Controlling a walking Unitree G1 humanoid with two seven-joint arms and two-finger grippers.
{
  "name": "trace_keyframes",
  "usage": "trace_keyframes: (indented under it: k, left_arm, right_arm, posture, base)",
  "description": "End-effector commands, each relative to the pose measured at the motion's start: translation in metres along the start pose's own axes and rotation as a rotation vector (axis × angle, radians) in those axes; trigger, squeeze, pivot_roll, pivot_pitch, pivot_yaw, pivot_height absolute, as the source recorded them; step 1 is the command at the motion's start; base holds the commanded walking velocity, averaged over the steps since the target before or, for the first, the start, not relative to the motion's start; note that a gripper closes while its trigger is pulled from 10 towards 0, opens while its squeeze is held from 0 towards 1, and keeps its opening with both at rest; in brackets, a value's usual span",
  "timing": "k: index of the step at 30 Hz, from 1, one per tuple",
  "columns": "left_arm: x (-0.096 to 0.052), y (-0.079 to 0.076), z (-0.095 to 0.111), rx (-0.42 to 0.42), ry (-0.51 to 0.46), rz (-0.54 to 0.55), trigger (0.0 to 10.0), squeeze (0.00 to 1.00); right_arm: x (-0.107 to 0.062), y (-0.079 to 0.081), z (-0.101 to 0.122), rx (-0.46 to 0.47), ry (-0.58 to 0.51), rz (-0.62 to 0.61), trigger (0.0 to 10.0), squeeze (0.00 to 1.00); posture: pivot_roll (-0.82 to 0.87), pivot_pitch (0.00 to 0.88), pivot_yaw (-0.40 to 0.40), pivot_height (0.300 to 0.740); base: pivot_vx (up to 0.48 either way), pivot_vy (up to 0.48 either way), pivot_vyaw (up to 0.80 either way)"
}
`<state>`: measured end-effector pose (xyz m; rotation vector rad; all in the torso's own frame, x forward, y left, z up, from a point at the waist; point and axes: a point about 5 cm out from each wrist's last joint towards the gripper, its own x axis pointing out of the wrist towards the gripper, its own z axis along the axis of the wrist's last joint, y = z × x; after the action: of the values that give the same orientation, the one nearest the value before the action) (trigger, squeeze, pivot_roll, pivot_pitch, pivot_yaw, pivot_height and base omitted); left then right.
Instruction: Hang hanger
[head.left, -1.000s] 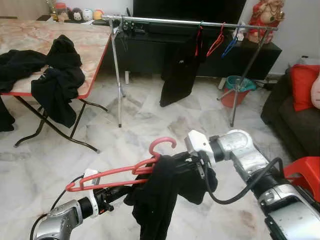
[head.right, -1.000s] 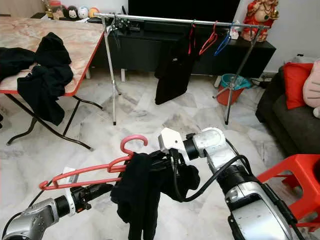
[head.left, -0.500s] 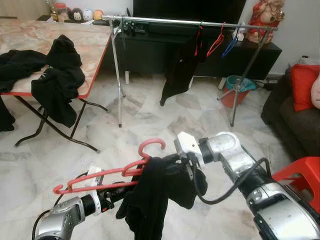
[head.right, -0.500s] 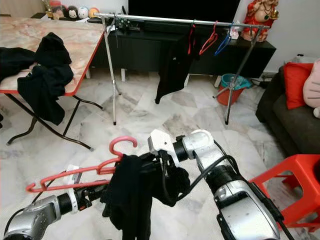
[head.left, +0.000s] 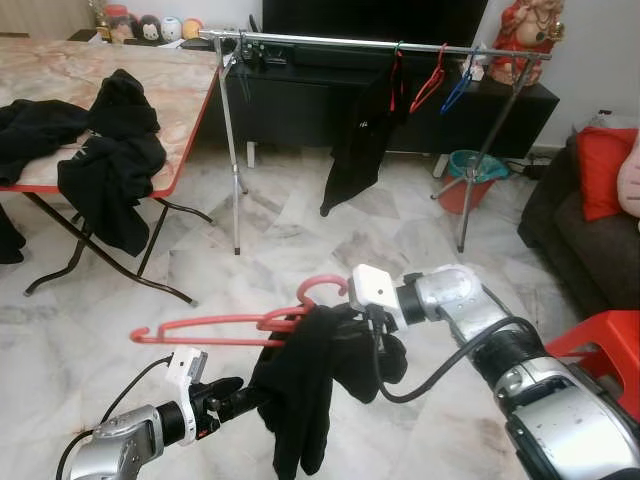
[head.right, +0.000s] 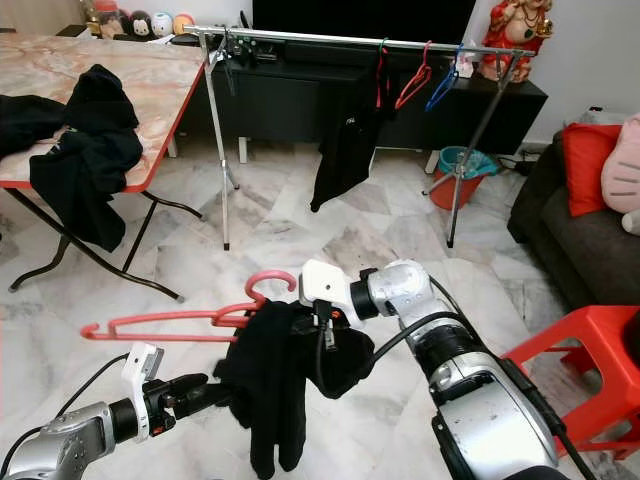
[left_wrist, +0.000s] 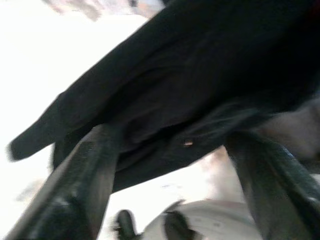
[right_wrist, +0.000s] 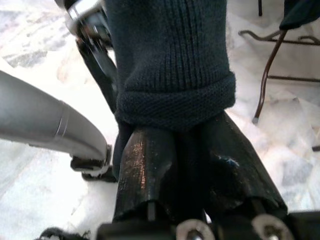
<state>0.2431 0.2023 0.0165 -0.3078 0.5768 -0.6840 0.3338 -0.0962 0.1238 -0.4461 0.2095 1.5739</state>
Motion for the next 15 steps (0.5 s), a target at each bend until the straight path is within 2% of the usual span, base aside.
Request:
trace_keyframes:
  k: [1,2,3,4,7,8,9,10,13,15]
  left_arm:
    - [0.001,0.007,-0.005,0.022,0.042,0.083,10.0,1.00]
    - [0.001,0.011,-0.008,0.022,0.057,0.127,10.0,0.00]
    - [-0.003,0.022,-0.019,0.011,0.117,0.255,10.0,0.00]
    - [-0.003,0.022,-0.019,0.011,0.117,0.255,10.0,0.00]
    - [-0.006,0.030,-0.029,0.012,0.176,0.359,10.0,0.00]
    - [-0.007,0.032,-0.032,0.000,0.182,0.404,10.0,0.00]
    - [-0.011,0.039,-0.035,-0.033,0.171,0.509,10.0,0.00]
    - [-0.011,0.039,-0.035,-0.033,0.171,0.509,10.0,0.00]
    - [-0.013,0.045,-0.039,-0.062,0.158,0.614,10.0,0.00]
    - [-0.012,0.045,-0.046,-0.074,0.177,0.633,10.0,0.00]
  right_arm:
    - [-0.007,-0.009,0.013,-0.033,-0.048,-0.037,0.0,0.00]
    - [-0.007,-0.009,0.013,-0.035,-0.042,-0.040,0.0,0.00]
    - [-0.010,-0.010,0.009,-0.039,-0.010,-0.056,0.0,0.00]
    - [-0.010,-0.010,0.009,-0.039,-0.010,-0.056,0.0,0.00]
    - [-0.015,-0.010,0.004,-0.034,0.019,-0.079,0.0,0.00]
    - [-0.017,-0.010,0.002,-0.031,0.031,-0.097,0.0,0.00]
    - [-0.020,-0.011,-0.001,-0.018,0.032,-0.126,0.0,0.00]
    - [-0.020,-0.011,-0.001,-0.018,0.032,-0.126,0.0,0.00]
    - [-0.022,-0.009,-0.005,0.003,0.024,-0.147,0.0,0.00]
    - [-0.020,-0.006,-0.009,0.024,0.004,-0.151,0.0,0.00]
  posture:
    - [0.19,0.000,-0.118,0.732]
    - [0.18,0.000,-0.117,0.732]
    - [0.18,0.000,-0.117,0.732]
    - [0.18,0.000,-0.117,0.732]
    - [0.18,0.000,-0.115,0.732]
    - [0.18,0.000,-0.115,0.732]
    - [0.17,0.000,-0.112,0.732]
    - [0.17,0.000,-0.112,0.732]
    - [0.17,0.000,-0.107,0.732]
    - [0.17,0.000,-0.103,0.732]
  base:
    - [0.000,0.000,0.00]
    - [0.000,0.000,0.00]
    - [0.000,0.000,0.00]
    - [0.000,0.000,0.00]
    - [0.000,0.000,0.00]
    - [0.000,0.000,0.00]
    - [0.000,0.000,0.00]
    - [0.000,0.000,0.00]
    - [0.000,0.000,0.00]
    - [0.000,0.000,0.00]
